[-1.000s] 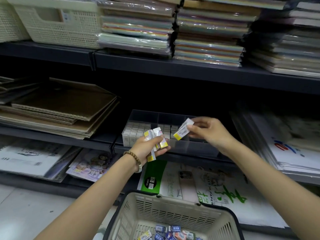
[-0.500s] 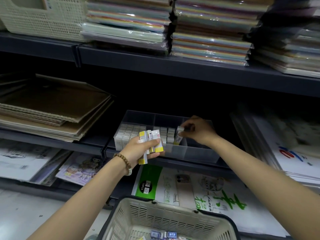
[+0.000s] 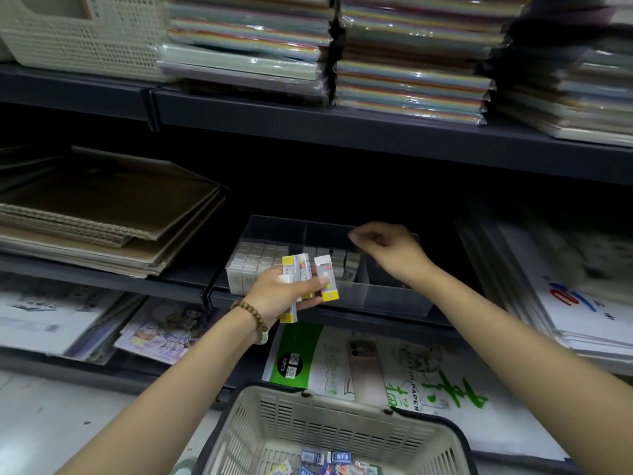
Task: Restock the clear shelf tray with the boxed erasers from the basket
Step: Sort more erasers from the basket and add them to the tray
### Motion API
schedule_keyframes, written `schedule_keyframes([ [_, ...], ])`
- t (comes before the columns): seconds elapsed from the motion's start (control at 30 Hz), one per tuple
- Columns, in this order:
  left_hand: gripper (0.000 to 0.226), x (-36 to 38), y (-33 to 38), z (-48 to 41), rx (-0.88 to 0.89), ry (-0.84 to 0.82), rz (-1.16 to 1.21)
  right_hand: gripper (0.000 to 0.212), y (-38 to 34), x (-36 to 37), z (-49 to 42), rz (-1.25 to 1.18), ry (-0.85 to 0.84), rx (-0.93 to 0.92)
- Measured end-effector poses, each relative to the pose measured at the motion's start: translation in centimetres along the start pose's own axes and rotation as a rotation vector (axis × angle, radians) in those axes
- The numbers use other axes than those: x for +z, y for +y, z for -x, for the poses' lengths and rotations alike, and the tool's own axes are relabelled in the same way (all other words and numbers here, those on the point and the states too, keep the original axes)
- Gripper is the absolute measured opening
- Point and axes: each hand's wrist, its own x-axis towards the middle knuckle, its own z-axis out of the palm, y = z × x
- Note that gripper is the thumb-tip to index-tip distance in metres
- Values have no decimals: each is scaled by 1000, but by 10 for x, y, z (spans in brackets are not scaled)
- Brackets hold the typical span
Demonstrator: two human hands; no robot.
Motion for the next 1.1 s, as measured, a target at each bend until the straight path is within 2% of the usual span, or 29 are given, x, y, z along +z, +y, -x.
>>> schedule_keyframes([
  [0.1, 16, 4, 1, 1, 22, -33, -10, 18, -23, 1, 17, -118, -227, 47],
  [0.17, 19, 7, 1, 3, 38, -40, -16, 16, -27, 3, 26, -128, -296, 62],
  [0.37, 20, 6, 6, 8, 40, -55, 43, 25, -29, -6, 34, -430, -222, 188],
  [0.43, 20, 2, 7, 12, 33, -86, -35, 23, -30, -9, 34, -419, -272, 178],
  [0.5, 21, -2, 8, 15, 21, -50, -117, 19, -31, -10, 35, -420, -313, 185],
  [0.63, 32, -5, 8, 14, -13, -7, -104, 15, -33, -8, 34, -438, -341, 176],
  [0.77, 35, -2, 7, 16, 15, -121, -144, 17, -32, 3, 34, -455, -316, 176],
  [0.87, 29, -1, 7, 16, 22, -215, -220, 30, -32, 4, 34, -435, -323, 218],
  [1.0, 28, 4, 11, 11, 83, -199, -295, 32, -32, -6, 29, -356, -411, 188],
  [1.1, 18, 4, 14, 5, 137, -117, -210, 32, -30, -22, 18, -402, -279, 169],
])
